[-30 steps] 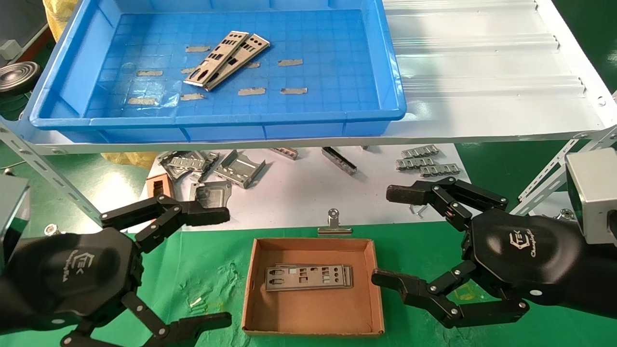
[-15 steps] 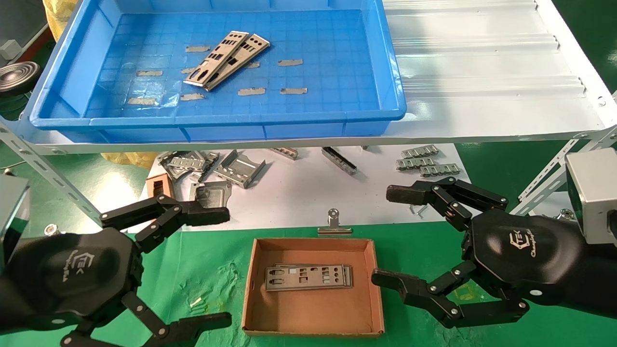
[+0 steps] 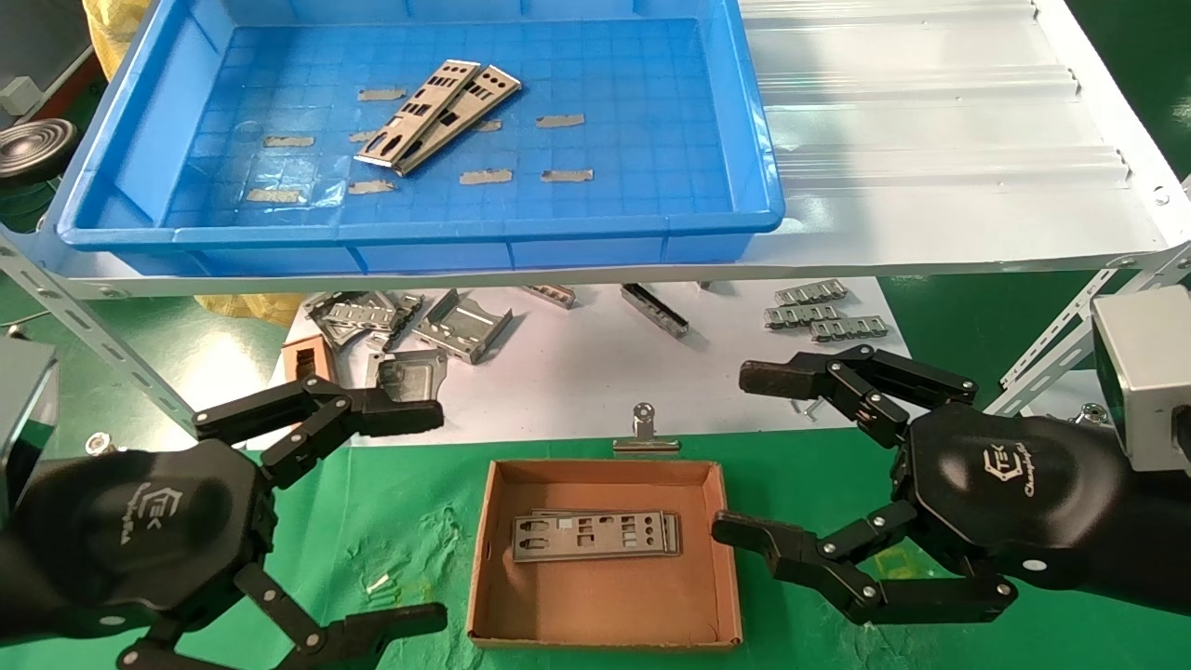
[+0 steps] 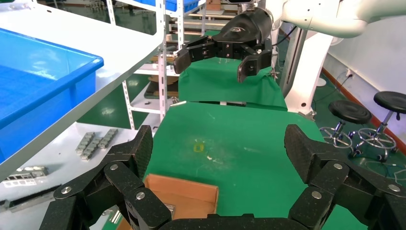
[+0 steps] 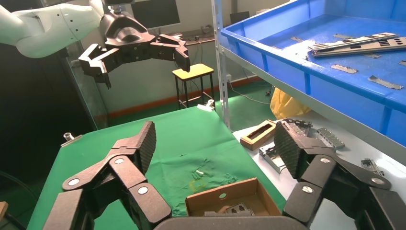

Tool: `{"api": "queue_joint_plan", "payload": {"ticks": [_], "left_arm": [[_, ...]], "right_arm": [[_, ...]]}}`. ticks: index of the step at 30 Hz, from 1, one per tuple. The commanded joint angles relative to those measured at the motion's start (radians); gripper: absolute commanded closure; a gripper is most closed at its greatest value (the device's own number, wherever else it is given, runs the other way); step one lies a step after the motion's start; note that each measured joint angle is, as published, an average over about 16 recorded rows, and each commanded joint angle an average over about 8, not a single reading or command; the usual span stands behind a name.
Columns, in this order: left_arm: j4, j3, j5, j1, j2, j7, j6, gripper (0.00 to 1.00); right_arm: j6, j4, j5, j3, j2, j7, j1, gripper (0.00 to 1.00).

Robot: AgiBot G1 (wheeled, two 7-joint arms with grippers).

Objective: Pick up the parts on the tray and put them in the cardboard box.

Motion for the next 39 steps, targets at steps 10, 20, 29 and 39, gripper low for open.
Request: {"api": "queue_joint_plan", "payload": {"ticks": [10, 20, 29, 39], "left_arm": [[0.0, 0.0, 0.0, 0.0, 0.0, 0.0, 0.0, 0.0], [0.0, 0.0, 0.0, 0.0, 0.0, 0.0, 0.0, 0.0], [-0.001, -0.002, 0.002, -0.004, -0.001, 0.002, -0.004, 0.0], [0.087, 0.026, 0.139, -0.225, 0.049, -0.079, -0.142, 0.0]], "right_arm": [[0.0, 0.0, 0.0, 0.0, 0.0, 0.0, 0.0, 1.0], [0.0, 0.0, 0.0, 0.0, 0.0, 0.0, 0.0, 1.0], [0.0, 0.0, 0.0, 0.0, 0.0, 0.0, 0.0, 1.0], [0.0, 0.0, 0.0, 0.0, 0.0, 0.0, 0.0, 1.0]]}}
